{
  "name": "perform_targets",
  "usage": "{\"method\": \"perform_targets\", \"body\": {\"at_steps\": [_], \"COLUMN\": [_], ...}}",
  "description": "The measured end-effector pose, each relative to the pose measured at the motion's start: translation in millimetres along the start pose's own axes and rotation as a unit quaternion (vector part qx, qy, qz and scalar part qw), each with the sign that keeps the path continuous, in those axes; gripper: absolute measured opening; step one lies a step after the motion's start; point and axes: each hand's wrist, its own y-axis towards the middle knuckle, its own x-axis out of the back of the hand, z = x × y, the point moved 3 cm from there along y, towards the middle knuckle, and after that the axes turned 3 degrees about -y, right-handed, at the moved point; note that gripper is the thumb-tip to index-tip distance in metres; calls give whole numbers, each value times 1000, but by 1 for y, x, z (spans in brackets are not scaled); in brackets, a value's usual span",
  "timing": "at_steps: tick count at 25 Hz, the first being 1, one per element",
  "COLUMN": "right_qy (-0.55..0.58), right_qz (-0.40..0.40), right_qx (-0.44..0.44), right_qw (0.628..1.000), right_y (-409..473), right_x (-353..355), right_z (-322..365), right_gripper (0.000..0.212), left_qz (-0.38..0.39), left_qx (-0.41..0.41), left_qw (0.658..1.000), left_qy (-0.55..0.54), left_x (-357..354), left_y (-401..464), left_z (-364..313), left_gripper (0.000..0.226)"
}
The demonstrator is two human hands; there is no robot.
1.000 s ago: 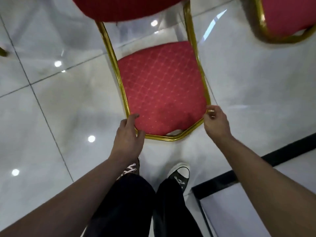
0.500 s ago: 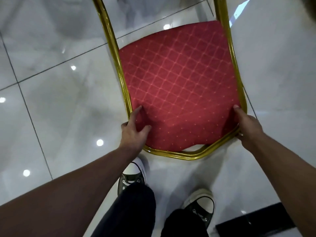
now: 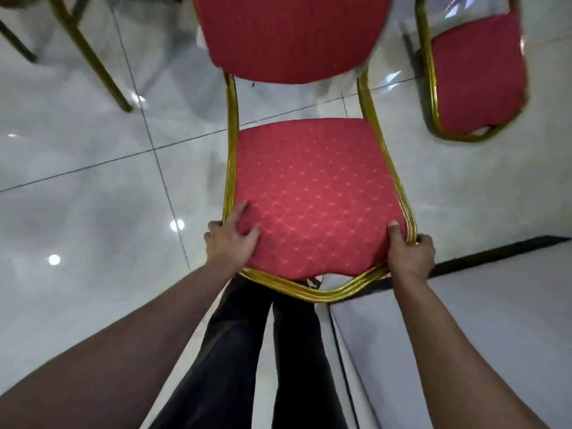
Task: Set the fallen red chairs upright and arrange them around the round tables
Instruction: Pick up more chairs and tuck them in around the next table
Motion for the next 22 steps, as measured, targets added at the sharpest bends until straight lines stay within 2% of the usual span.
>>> {"method": "perform_targets", "body": {"at_steps": [3,8,11,14,17,22], "right_qy": [8,65,103,63,5,-33], "right_qz": [-12,-30,-51,-56,-9,71], "right_qx": [15,35,115,241,330,422], "right_qw": [1000,997,987,967,944,903], "right_y": [-65,-119,-141,-158,-162,-136], "right_x": [73,135,147,148,142,138], "right_z": [75,181,225,265,304,350], "right_gripper": [49,24,33,36,53,70], "left_qz": [-30,-88,-93,-140,-174,-204], "left_qx": [-8,-38,-63,-185,-292,-283], "left_qw": [999,995,993,972,937,934], "left_qy": [14,-33,-31,23,82,70], "left_x": [86,196,228,242,255,285], "left_y": [-62,-115,-145,-175,-176,-135], "left_z": [-48,-114,-145,-174,-203,-250], "left_gripper": [57,45,51,55,59,63]}}
